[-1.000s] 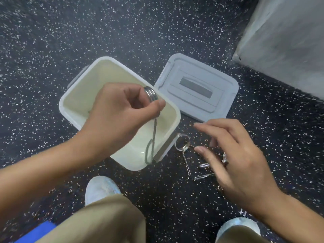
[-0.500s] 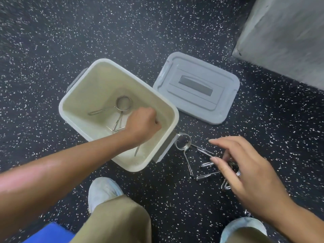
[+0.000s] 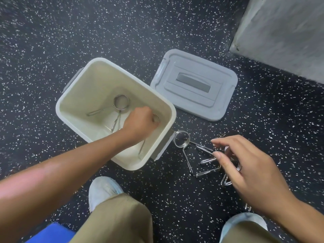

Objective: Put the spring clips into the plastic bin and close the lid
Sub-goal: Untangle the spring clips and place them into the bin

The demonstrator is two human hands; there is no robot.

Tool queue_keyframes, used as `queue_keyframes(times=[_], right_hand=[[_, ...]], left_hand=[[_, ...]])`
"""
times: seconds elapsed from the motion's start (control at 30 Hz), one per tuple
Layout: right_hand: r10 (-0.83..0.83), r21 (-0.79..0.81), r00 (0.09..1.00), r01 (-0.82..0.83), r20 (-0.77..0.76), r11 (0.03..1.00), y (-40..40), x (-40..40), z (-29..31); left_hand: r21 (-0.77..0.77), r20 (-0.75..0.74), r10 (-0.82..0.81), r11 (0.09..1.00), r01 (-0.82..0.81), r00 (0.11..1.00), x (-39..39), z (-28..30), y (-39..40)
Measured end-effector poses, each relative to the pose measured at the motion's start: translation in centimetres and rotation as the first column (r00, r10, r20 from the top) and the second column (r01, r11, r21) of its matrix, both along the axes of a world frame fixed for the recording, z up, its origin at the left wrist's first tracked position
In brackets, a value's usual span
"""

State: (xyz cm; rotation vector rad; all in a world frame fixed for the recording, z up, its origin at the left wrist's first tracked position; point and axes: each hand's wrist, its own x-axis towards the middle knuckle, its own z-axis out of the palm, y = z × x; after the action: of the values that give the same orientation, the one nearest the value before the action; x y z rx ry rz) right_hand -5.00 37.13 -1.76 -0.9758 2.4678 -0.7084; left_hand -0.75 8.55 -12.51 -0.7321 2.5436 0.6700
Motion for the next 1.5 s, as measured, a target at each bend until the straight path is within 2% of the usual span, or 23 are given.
queue_keyframes(times=[0.17, 0.27, 0.47, 0.67, 0.77, 0.93, 1.03, 1.13, 1.27, 1.4, 1.5], right_hand=[[-0.094, 0.021, 0.995, 0.094, -0.034, 0.995, 0.7, -1.0, -0.2], [-0.184, 0.025, 0.98, 0.186, -0.073, 0.982, 1.4, -1.6, -0.4], [-0.304, 0.048, 0.949, 0.309, -0.088, 0.95, 2.8, -3.3, -0.8], [-0.336, 0.131, 0.939, 0.343, -0.071, 0.93, 4.2, -3.7, -1.3], [-0.331, 0.266, 0.943, 0.317, 0.01, 0.91, 4.7, -3.2, -2.7], [-0.294, 0.456, 0.948, 0.208, 0.125, 0.865, 4.2, -1.6, -5.7], [-0.304, 0.52, 0.943, 0.193, 0.137, 0.832, 3.3, -1.0, -7.1], [-0.319, 0.555, 0.941, 0.207, 0.112, 0.806, 2.4, -1.0, -8.0], [-0.339, 0.566, 0.937, 0.235, 0.084, 0.79, 2.3, -1.3, -9.0], [-0.326, 0.585, 0.94, 0.209, 0.1, 0.783, 2.3, -1.1, -9.4], [-0.38, 0.545, 0.918, 0.264, 0.111, 0.796, 2.5, -0.8, -8.9]], left_hand=[[-0.037, -0.146, 0.094, 0.994, -0.1, 0.985, 1.4, 4.1, -0.3], [-0.002, -0.236, 0.111, 0.993, -0.115, 0.965, 2.2, 7.4, 0.8], [0.074, -0.387, 0.031, 0.997, -0.002, 0.922, 2.0, 11.3, 5.2], [0.11, -0.459, -0.141, 0.971, 0.214, 0.877, 0.8, 10.2, 9.1], [0.166, -0.349, -0.206, 0.947, 0.277, 0.914, 0.6, 7.4, 11.2], [0.026, 0.005, -0.355, 0.935, 0.354, 0.935, 0.7, 2.0, 12.5], [-0.072, 0.163, -0.39, 0.911, 0.406, 0.906, -0.1, 1.0, 12.7], [-0.145, 0.287, -0.468, 0.841, 0.521, 0.836, -1.0, 0.3, 12.8], [-0.181, 0.355, -0.475, 0.81, 0.557, 0.805, -1.0, -1.4, 12.9], [-0.229, 0.362, -0.501, 0.77, 0.596, 0.786, -1.0, -1.8, 12.7], [-0.215, 0.366, -0.487, 0.785, 0.581, 0.793, -0.8, -1.3, 12.8]])
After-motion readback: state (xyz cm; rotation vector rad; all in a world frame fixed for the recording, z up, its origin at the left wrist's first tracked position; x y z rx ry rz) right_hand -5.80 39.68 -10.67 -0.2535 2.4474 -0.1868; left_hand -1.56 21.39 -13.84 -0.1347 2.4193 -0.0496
